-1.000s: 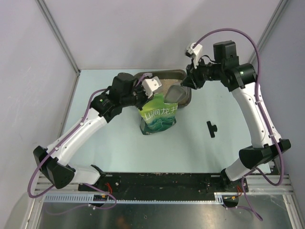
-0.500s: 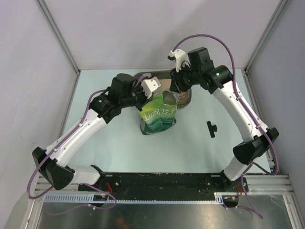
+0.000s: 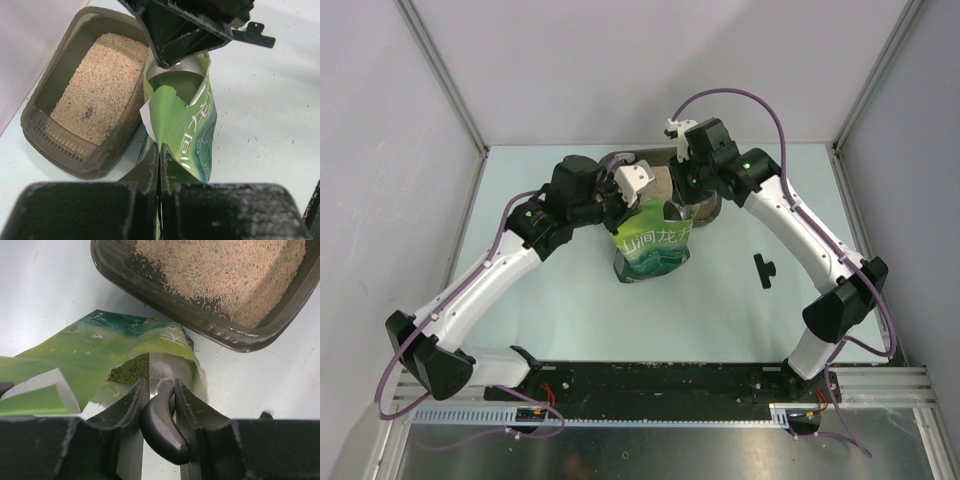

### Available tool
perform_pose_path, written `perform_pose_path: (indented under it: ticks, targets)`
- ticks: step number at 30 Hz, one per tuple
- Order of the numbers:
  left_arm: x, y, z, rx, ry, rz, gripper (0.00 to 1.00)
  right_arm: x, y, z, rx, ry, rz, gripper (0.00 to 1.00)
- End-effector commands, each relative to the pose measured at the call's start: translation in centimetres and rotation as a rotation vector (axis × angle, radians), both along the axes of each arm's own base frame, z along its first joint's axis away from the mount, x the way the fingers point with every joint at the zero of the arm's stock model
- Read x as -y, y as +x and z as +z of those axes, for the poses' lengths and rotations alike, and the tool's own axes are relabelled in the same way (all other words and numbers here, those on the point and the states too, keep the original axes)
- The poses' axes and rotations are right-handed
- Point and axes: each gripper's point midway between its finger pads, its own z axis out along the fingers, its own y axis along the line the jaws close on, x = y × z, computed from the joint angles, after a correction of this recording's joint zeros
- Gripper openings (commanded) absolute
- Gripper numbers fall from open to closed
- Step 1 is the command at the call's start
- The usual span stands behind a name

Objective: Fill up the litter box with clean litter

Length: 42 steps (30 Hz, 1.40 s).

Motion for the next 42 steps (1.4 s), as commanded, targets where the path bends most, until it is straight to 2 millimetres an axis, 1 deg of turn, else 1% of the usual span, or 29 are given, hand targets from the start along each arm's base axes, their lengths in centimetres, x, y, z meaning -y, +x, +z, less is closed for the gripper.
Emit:
perform_pose_path:
  ticks: [1,4,9,11,12,13,15,16,18,19,21,22,23,24,26,29,30,31,32,33,34,35,37,38,40,41,42]
  targets:
    - [0.4,-1.4,7.5,0.137,-0.202,-0.034,0.00,-0.2,1.2,-0.2,0.046,-0.013,-0.084,0.00]
    - [0.7,-1.8,7.6,0.113,-0.227,-0.043,0.00,-0.5,1.1,-1.2,0.037,-0.035,-0.092,0.00]
    - [1.1,-2.1,7.4,0.089,-0.250,-0.056,0.00,-0.3,1.0,-3.5,0.010,-0.077,-0.114,0.00]
    - [1.5,-2.2,7.1,0.082,-0.252,-0.078,0.00,-0.5,0.9,-4.3,-0.009,-0.068,-0.107,0.00]
    - [1.7,-1.9,6.7,0.081,-0.244,-0.081,0.00,-0.7,1.4,-4.1,0.007,-0.032,-0.113,0.00]
    - [1.8,-1.8,6.6,0.082,-0.242,-0.079,0.00,-0.8,0.7,-5.2,-0.025,0.002,-0.095,0.00]
    - [1.9,-1.6,6.5,0.085,-0.243,-0.077,0.00,-1.4,0.9,-5.4,0.002,0.032,-0.084,0.00]
    - [2.0,-1.5,6.3,0.084,-0.238,-0.080,0.00,-1.5,0.5,-6.3,-0.016,0.035,-0.071,0.00]
    - [2.0,-1.5,6.1,0.082,-0.236,-0.077,0.00,-1.5,0.4,-7.1,-0.033,0.034,-0.070,0.00]
    - [2.0,-1.5,6.1,0.085,-0.236,-0.077,0.00,-1.7,0.1,-8.0,-0.064,0.038,-0.066,0.00]
    - [2.0,-1.5,5.9,0.081,-0.233,-0.077,0.00,-2.2,-0.1,-8.8,-0.096,0.067,-0.060,0.00]
    - [2.1,-1.3,5.8,0.082,-0.229,-0.077,0.00,-2.6,-0.5,-9.4,-0.125,0.085,-0.044,0.00]
    - [2.1,-1.3,5.8,0.079,-0.229,-0.076,0.00,-2.7,-0.8,-10.4,-0.163,0.095,-0.057,0.00]
    - [2.2,-1.3,6.0,0.083,-0.232,-0.078,0.00,-3.0,-0.9,-10.7,-0.178,0.111,-0.055,0.00]
    - [2.5,-1.2,5.8,0.085,-0.225,-0.085,0.00,-3.7,-1.8,-11.5,-0.239,0.158,-0.046,0.00]
    - [2.7,-1.0,5.7,0.084,-0.221,-0.089,0.00,-5.1,-2.6,-11.3,-0.300,0.244,-0.006,0.00]
    - [2.8,-0.9,5.8,0.086,-0.221,-0.091,0.00,-5.5,-2.5,-11.2,-0.312,0.270,0.008,0.00]
    - [2.8,-1.0,5.7,0.089,-0.217,-0.097,0.00,-6.2,-3.1,-10.9,-0.344,0.309,0.050,0.00]
    - [2.8,-1.0,5.7,0.093,-0.217,-0.100,0.00,-6.2,-2.7,-10.6,-0.352,0.338,0.052,0.00]
    - [2.8,-1.0,5.3,0.087,-0.210,-0.101,0.00,-6.3,-2.7,-10.6,-0.375,0.362,0.048,0.00]
    - [2.8,-1.0,5.0,0.091,-0.202,-0.102,0.00,-6.8,-3.2,-10.1,-0.409,0.403,0.088,0.00]
    - [2.7,-0.9,4.9,0.094,-0.197,-0.099,0.00,-6.8,-2.9,-9.6,-0.408,0.431,0.095,0.00]
    - [2.6,-0.9,4.4,0.090,-0.189,-0.095,0.00,-7.1,-3.1,-8.4,-0.426,0.487,0.127,0.00]
    - [2.5,-0.9,4.4,0.093,-0.189,-0.096,0.00,-7.0,-2.5,-7.6,-0.410,0.522,0.136,0.00]
    - [2.5,-1.1,4.1,0.091,-0.185,-0.098,0.00,-7.3,-2.6,-6.1,-0.427,0.582,0.162,0.00]
    - [2.4,-1.0,4.0,0.093,-0.181,-0.097,0.00,-7.3,-2.2,-5.4,-0.422,0.613,0.172,0.00]
    - [2.4,-1.0,3.8,0.095,-0.174,-0.096,0.00,-6.9,-1.8,-4.8,-0.430,0.640,0.177,0.00]
